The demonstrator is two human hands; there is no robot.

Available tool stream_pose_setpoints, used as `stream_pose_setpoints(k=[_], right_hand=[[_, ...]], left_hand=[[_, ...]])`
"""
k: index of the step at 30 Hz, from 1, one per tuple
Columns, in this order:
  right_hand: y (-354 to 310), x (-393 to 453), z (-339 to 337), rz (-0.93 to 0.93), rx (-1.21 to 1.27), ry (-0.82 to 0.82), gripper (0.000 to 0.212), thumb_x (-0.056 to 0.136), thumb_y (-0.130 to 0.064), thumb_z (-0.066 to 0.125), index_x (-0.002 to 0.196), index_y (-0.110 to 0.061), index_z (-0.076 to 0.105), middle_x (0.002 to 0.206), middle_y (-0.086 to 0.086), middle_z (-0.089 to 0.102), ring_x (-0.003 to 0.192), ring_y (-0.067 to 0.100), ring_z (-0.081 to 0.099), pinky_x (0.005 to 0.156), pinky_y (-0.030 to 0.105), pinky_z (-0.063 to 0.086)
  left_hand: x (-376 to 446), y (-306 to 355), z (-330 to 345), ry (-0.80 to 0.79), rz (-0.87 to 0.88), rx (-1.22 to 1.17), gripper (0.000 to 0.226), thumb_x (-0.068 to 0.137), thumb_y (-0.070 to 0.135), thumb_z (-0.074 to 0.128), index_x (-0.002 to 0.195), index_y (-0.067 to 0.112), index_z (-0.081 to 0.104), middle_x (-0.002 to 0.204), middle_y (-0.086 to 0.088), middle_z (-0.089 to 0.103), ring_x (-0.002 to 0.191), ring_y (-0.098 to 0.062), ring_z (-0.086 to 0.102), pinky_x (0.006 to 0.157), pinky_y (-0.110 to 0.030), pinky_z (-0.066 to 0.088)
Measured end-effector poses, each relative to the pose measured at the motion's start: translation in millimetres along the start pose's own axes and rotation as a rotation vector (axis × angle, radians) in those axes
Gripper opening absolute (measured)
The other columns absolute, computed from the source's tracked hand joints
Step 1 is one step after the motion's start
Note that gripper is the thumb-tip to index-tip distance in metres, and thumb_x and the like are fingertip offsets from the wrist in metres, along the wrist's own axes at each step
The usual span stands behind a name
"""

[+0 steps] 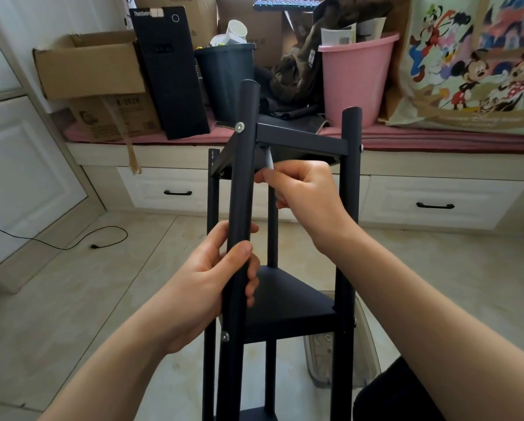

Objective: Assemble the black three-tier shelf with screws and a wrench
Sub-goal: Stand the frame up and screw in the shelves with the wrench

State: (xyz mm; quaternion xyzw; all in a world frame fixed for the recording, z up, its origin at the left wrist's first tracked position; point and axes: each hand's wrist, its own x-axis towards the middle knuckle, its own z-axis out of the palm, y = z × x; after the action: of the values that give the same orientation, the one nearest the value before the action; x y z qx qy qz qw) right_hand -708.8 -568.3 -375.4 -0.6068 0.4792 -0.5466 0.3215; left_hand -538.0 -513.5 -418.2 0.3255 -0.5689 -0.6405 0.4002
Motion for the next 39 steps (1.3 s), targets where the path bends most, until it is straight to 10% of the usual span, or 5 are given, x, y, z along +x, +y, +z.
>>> stream_pose_setpoints(k=[4,25,29,39], right_hand=[[-2,0,1,-0.01,0.055,0.001,0.017,0.095,-0.014,0.061,0.088,-0.015,0.077,0.06,0.006,0.048,0.06,0.013,0.046,0.061,0.029,0.045],[6,5,11,-0.086,-0.037,0.015,0.03,0.096,-0.017,0.061,0.067,-0.014,0.07,0.058,-0.005,0.061,0.056,-0.002,0.054,0.059,0.018,0.045],[9,6,17,-0.101,-0.072,0.069,0.027,0.097,-0.016,0.06,0.079,-0.001,0.074,0.073,0.012,0.07,0.074,0.019,0.066,0.078,0.045,0.054],[19,14,42,-0.134,-0.078,0.208,0.029,0.096,-0.018,0.061,0.08,0.003,0.072,0.072,0.02,0.068,0.076,0.037,0.061,0.07,0.043,0.048]], left_hand=[[1,-1,0,-0.004,0.001,0.005,0.022,0.089,0.037,0.057,0.11,0.035,0.062,0.076,-0.003,0.054,0.066,-0.017,0.054,0.062,-0.03,0.051],[0,-2,2,-0.028,0.0,-0.005,0.011,0.094,0.038,0.059,0.103,0.038,0.065,0.076,-0.003,0.055,0.066,-0.017,0.054,0.063,-0.03,0.051],[0,-3,2,-0.03,0.0,-0.004,0.014,0.091,0.038,0.058,0.103,0.037,0.064,0.075,-0.003,0.055,0.065,-0.016,0.054,0.063,-0.029,0.051],[0,-3,-2,-0.012,0.0,0.007,0.018,0.09,0.036,0.057,0.106,0.034,0.063,0.074,-0.003,0.054,0.063,-0.016,0.052,0.061,-0.029,0.05]])
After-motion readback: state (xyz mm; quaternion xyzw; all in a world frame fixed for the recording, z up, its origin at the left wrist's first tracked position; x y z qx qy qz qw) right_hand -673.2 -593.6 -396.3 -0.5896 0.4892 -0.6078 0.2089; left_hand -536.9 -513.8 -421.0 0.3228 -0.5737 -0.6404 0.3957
